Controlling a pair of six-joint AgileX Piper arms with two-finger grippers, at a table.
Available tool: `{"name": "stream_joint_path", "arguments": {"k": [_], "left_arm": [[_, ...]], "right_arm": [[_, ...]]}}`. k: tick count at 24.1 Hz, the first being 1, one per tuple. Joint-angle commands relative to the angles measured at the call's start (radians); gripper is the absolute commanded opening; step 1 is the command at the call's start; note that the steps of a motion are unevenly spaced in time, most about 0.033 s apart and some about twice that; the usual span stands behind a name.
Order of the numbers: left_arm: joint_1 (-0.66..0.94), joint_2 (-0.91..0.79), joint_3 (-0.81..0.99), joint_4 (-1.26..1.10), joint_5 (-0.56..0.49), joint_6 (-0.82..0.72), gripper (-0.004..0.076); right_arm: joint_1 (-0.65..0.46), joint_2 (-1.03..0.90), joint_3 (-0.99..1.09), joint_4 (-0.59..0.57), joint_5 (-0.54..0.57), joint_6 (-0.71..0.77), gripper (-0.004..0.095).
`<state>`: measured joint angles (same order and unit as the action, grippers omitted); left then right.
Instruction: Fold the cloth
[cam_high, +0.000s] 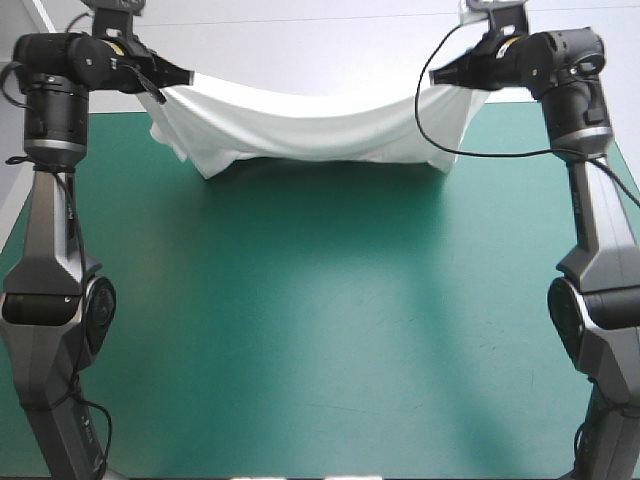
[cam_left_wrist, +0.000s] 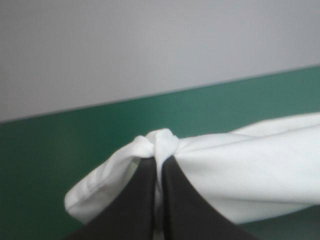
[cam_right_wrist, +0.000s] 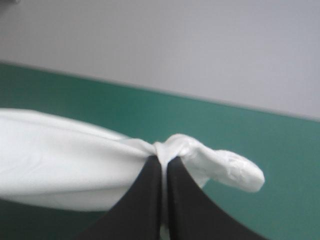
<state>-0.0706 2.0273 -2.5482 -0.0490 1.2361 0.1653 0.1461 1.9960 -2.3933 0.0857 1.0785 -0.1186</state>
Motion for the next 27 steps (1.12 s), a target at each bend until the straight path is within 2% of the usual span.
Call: {"name": "stream_joint_path", "arguments": {"k": [1, 2, 5, 8, 12, 20, 27], "left_arm": [[-0.006, 0.013, 0.022, -0.030, 0.054, -0.028, -0.0010], [-0.006, 0.011, 0.080, -0.055, 0.054, -0.026, -0.0010], [-0.008, -0.081, 0.353, -0.050, 0.054, -0.024, -0.0010], [-0.008, -0.228, 0.653, -0.035, 0.038, -0.012, -0.0010], [-0.008, -0.403, 0.949, -0.037, 0.052, -0.006, -0.0010], [-0.008, -0.609, 1.318, -0.042, 0.028, 0.002, -0.0010], [-0.008, -0.692, 1.559, -0.057, -0.047, 0.009, -0.0008]], "right_arm": [[-0.005, 0.028, -0.025, 0.014, 0.114, 0.011, -0.0014], [-0.005, 0.041, -0.023, 0.016, 0.175, 0.025, -0.0014], [-0.005, -0.019, 0.100, 0.065, 0.175, 0.048, -0.0014], [-0.005, -0.172, 0.349, 0.070, 0.175, 0.048, -0.0014], [-0.004, -0.384, 0.736, 0.078, 0.173, 0.048, -0.0014], [-0.004, -0.572, 1.115, 0.082, 0.173, 0.033, -0.0014], [-0.004, -0.588, 1.308, 0.096, 0.153, -0.003, -0.0013]]}}
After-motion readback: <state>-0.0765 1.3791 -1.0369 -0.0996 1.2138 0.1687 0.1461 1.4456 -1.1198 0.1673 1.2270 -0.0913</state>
